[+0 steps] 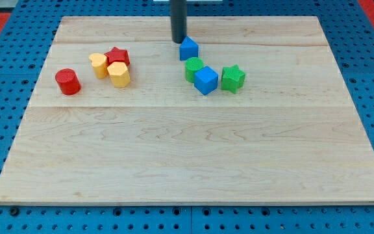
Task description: Push the blue triangle to the right of the green circle
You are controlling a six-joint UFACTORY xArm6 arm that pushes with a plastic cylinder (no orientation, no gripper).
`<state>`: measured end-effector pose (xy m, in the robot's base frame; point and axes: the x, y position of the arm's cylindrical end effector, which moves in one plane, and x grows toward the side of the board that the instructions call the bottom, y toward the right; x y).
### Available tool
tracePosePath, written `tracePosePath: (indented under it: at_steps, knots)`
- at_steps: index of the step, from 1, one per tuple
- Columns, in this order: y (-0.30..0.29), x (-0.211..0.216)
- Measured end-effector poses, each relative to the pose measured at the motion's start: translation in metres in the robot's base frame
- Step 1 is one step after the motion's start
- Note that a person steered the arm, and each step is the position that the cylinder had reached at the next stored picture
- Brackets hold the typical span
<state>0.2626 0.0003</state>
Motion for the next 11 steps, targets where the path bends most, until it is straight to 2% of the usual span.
tracePosePath:
  at_steps: [1,2,3,4,6,7,8,10,11]
  knots:
    - [0.036,0.024]
    - [0.024,0.020]
    - [0.016,-0.005]
    - [-0.017,0.008]
    - [0.023,0.054]
    - [0.023,0.064]
    - [0.029,0.052]
    - [-0.044,0.014]
    - [-0.086,0.018]
